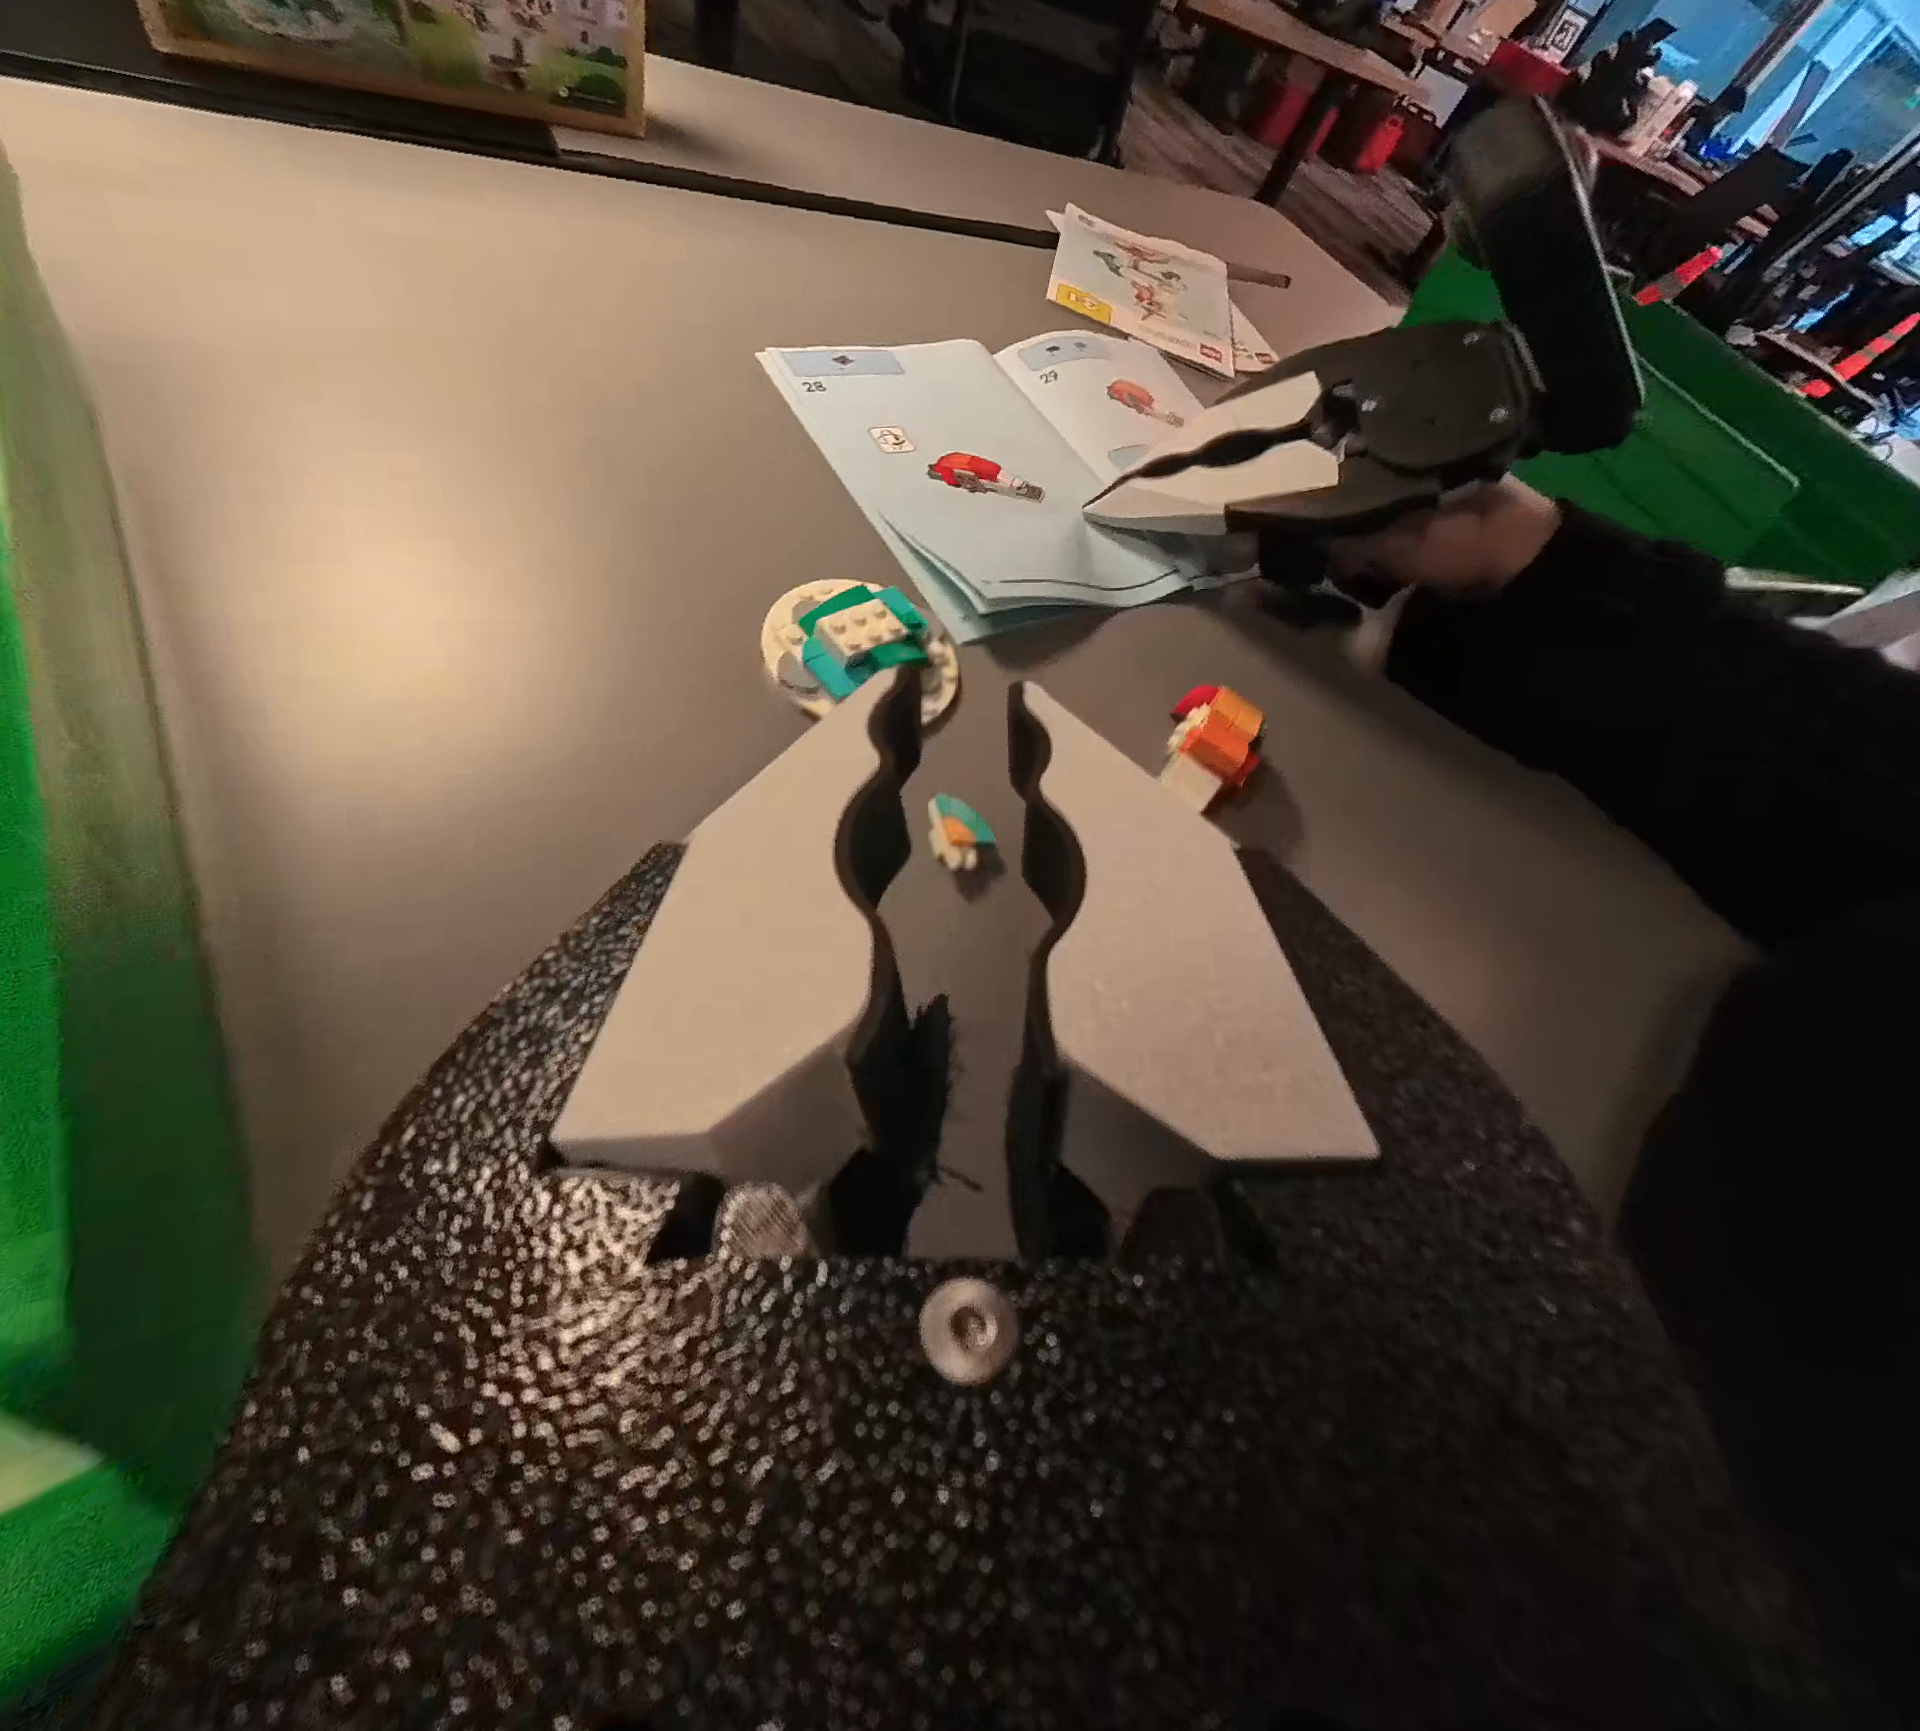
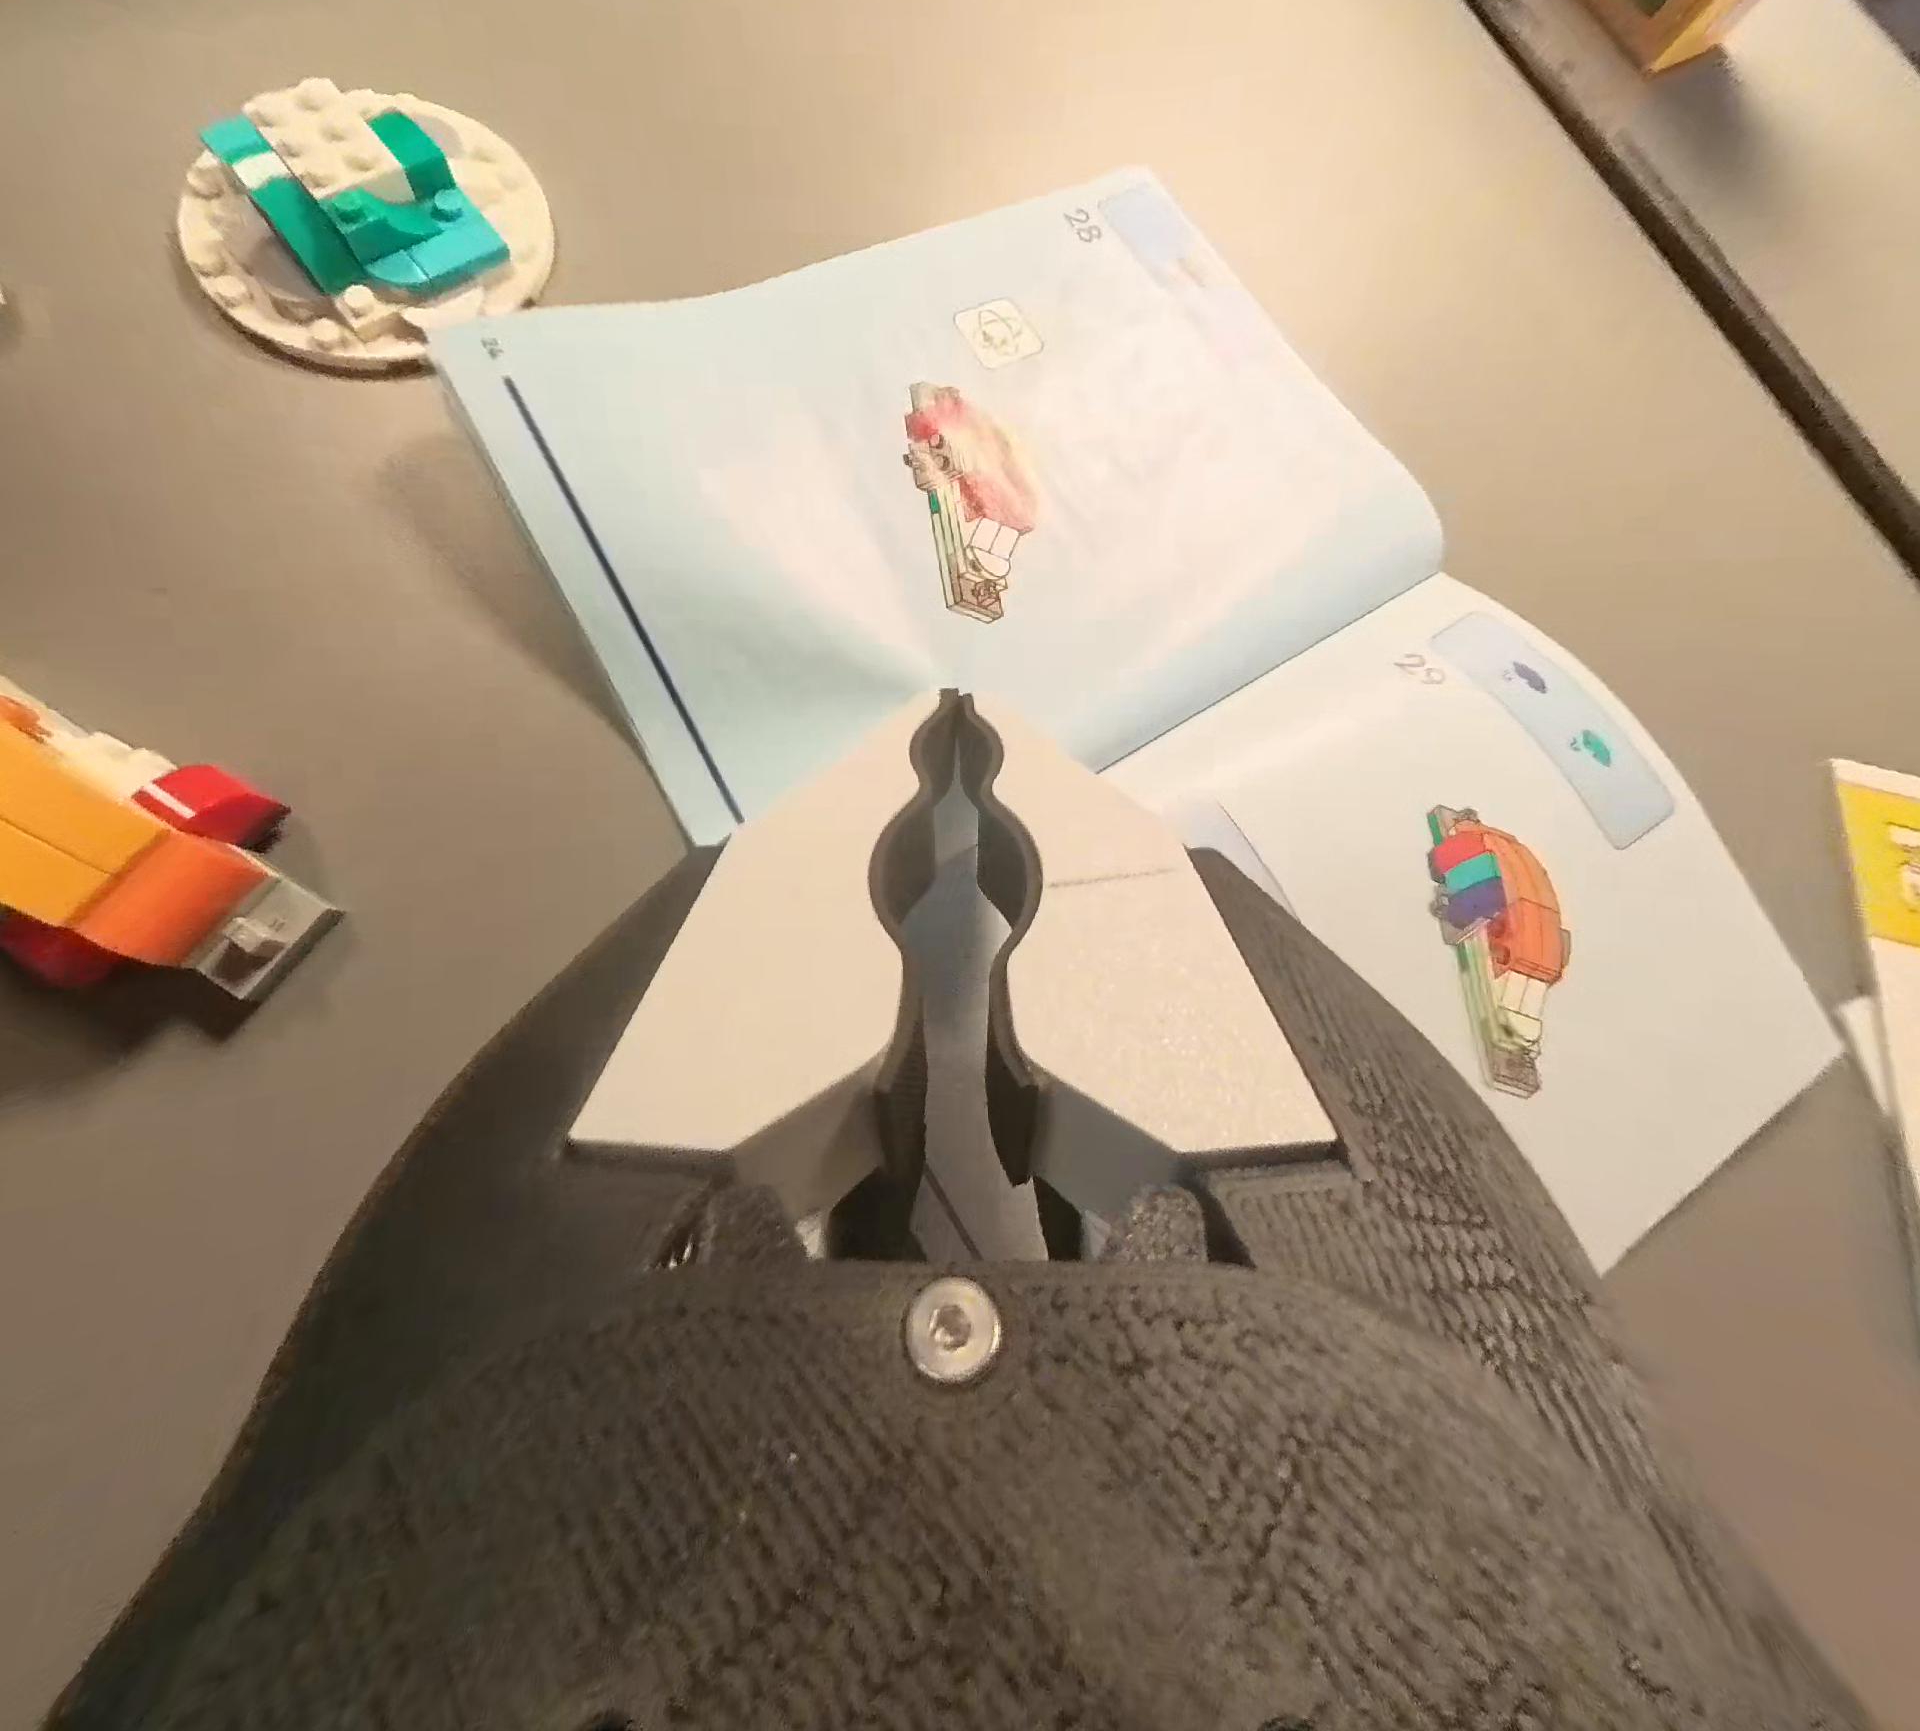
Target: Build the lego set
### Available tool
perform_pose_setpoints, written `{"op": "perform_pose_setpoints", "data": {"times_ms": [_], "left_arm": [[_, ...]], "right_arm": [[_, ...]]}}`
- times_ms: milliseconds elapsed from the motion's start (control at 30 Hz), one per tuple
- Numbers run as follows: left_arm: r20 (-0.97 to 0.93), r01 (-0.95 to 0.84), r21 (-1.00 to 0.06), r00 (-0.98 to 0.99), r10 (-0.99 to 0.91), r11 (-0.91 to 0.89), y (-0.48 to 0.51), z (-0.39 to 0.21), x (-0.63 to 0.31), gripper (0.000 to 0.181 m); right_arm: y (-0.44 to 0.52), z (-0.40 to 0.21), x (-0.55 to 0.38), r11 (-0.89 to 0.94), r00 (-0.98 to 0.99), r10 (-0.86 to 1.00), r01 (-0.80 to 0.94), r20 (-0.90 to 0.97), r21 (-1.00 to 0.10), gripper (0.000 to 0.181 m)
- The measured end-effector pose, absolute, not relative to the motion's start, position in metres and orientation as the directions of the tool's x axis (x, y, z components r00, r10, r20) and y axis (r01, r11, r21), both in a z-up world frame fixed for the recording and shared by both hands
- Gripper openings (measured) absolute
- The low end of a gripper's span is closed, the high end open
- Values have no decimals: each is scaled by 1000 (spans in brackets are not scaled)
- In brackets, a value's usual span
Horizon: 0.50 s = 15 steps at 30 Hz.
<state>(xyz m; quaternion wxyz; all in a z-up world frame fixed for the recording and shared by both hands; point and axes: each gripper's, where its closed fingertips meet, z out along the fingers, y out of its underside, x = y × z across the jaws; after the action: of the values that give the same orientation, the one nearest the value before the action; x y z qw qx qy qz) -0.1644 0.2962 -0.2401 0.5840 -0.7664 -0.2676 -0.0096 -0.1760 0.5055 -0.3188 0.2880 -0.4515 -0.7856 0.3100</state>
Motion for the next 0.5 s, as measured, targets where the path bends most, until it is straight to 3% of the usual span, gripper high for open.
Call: {"op": "perform_pose_setpoints", "data": {"times_ms": [67, 167, 233, 367, 500], "left_arm": [[336, 422, -890, 862, 380, -170, 291, -241, -162, 15], [487, 515, -848, 850, 198, -124, 297, -227, -143, 15], [508, 524, -842, 850, 137, -131, 300, -224, -138, 17], [430, 446, -865, 895, 120, -230, 306, -234, -127, 14], [356, 331, -872, 935, -1, -361, 321, -253, -89, 9]], "right_arm": [[506, -319, -176, 309, -381, 921, 586, 82, -749, 0], [506, -319, -177, 236, -331, 943, 644, 12, -728, 0], [507, -311, -180, 201, -285, 958, 634, 16, -747, 11], [511, -249, -180, 152, -146, 983, 345, 108, -926, 19], [529, -233, -161, 89, 15, 996, 170, 93, -982, 30]]}}
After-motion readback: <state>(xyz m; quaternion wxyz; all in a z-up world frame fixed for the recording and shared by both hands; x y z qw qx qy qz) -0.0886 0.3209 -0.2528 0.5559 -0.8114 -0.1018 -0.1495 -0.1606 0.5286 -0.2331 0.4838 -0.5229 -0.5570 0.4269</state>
